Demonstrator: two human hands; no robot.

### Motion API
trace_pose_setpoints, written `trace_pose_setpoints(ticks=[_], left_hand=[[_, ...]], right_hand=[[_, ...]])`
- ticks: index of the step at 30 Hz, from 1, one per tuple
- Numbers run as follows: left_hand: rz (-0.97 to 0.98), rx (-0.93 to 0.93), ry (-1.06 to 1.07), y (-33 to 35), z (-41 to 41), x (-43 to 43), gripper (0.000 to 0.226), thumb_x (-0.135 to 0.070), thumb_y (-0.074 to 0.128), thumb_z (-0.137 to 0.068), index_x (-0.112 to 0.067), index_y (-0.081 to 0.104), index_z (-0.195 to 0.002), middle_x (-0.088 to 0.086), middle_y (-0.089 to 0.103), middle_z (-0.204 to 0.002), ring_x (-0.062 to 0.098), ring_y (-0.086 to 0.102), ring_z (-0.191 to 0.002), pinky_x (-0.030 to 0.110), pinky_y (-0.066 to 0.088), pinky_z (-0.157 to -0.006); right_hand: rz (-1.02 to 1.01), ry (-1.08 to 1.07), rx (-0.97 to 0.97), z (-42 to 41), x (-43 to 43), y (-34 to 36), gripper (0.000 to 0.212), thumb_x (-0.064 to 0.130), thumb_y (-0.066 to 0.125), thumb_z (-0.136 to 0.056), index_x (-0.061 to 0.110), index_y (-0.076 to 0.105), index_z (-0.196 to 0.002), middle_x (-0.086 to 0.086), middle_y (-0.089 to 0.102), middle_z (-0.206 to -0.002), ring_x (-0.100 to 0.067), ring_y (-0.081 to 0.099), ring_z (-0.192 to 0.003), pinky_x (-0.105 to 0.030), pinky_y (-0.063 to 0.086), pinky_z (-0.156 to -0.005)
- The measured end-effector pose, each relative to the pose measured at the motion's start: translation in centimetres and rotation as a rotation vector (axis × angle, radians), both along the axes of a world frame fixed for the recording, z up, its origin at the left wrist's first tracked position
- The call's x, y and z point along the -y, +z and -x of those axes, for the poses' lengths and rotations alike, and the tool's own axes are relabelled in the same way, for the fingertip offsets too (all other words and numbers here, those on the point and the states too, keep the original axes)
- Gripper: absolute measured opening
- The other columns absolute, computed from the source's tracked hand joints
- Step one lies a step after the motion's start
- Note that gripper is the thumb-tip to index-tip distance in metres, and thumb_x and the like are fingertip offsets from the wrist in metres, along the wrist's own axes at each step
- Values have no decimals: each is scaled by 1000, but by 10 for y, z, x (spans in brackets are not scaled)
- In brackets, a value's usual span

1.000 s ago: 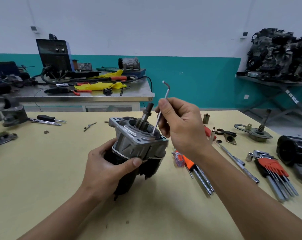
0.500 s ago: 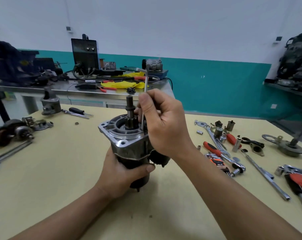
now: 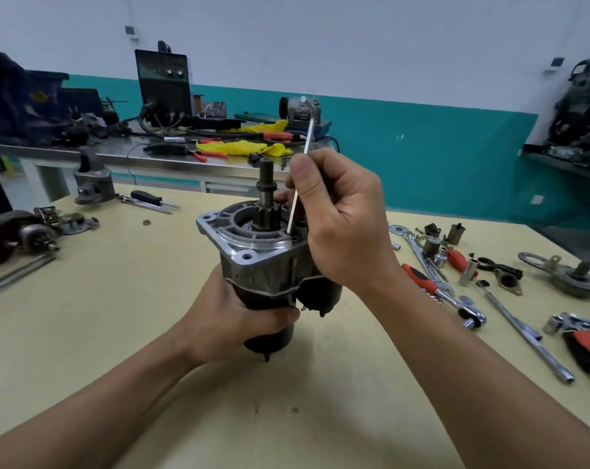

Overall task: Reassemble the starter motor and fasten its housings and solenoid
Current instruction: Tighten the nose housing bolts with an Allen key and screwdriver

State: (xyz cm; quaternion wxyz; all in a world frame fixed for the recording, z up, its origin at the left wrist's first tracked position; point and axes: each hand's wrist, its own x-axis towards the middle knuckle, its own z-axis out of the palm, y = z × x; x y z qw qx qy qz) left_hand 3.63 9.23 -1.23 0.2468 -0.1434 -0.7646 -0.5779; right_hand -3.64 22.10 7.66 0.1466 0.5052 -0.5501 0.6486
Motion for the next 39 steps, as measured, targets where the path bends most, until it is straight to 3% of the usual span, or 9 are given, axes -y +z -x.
trace_pose_setpoints(ticks=[7, 11, 15, 19, 24, 26, 30, 34, 39], left_hand=[[4, 57, -3, 2, -3, 2, 47, -19, 74, -66, -43, 72, -106, -15, 74, -101, 1, 68, -94, 10, 51, -78], [-53, 29, 35, -1, -4, 0, 48, -24, 77, -64, -34, 71, -110, -11, 75, -103, 4, 69, -97, 12, 51, -78], [-158, -75, 132, -7, -5, -11, 77, -20, 88, -62, -6, 55, -130, 3, 73, -115, 19, 70, -106, 19, 54, -82], [-197, -129, 264, -10, -5, -19, 68, -19, 89, -60, -11, 63, -121, -4, 76, -107, 14, 73, -99, 18, 57, -77], [-194, -97, 245, -6, -6, -15, 61, -27, 82, -63, -9, 65, -119, -2, 75, -109, 16, 70, -103, 17, 54, -79], [-190, -84, 219, -5, -6, -15, 59, -25, 82, -65, -9, 65, -119, -1, 74, -111, 16, 70, -104, 16, 54, -79], [-180, -75, 214, -5, -6, -15, 57, -25, 82, -64, -12, 66, -117, -3, 74, -111, 14, 70, -104, 15, 53, -78], [-165, -77, 228, -5, -5, -16, 57, -27, 82, -62, -16, 68, -115, -8, 75, -111, 9, 70, -103, 12, 52, -78], [-164, -75, 220, -4, -5, -17, 55, -26, 82, -62, -17, 68, -115, -9, 75, -110, 7, 70, -102, 11, 52, -78]], right_hand=[[-20, -9, -1, 0, -4, -1, 23, 12, 51, -101, 20, 59, -81, -21, 58, -72, -43, 62, -69, -51, 49, -52], [-37, -35, -31, -1, -4, -1, 22, 12, 50, -101, 22, 58, -83, -1, 59, -69, -34, 65, -70, -48, 54, -58], [-33, -69, -70, 1, -4, -1, 19, 13, 51, -100, 21, 59, -85, 9, 60, -72, -12, 65, -71, -34, 57, -66], [-49, -41, -109, 1, -3, 0, 21, 9, 53, -100, 23, 59, -85, 6, 60, -72, -10, 60, -68, -31, 56, -64], [-216, 50, -176, 6, -14, 20, 21, 8, 58, -97, 25, 65, -87, 16, 61, -75, 4, 59, -73, -12, 46, -69], [-305, 87, -207, 9, -23, 30, 19, 8, 60, -96, 24, 67, -91, 16, 63, -76, 3, 60, -75, -14, 47, -70], [-441, 134, -169, 15, -41, 42, 10, 15, 63, -93, 15, 73, -93, -3, 65, -74, -12, 57, -71, -35, 51, -66], [-542, 170, -138, 16, -46, 45, 13, 12, 59, -95, 8, 72, -97, -2, 65, -74, -11, 58, -67, -19, 46, -63], [-653, 133, -146, 18, -48, 48, 20, 13, 52, -101, 5, 70, -98, -3, 65, -72, -9, 60, -66, -15, 44, -61]])
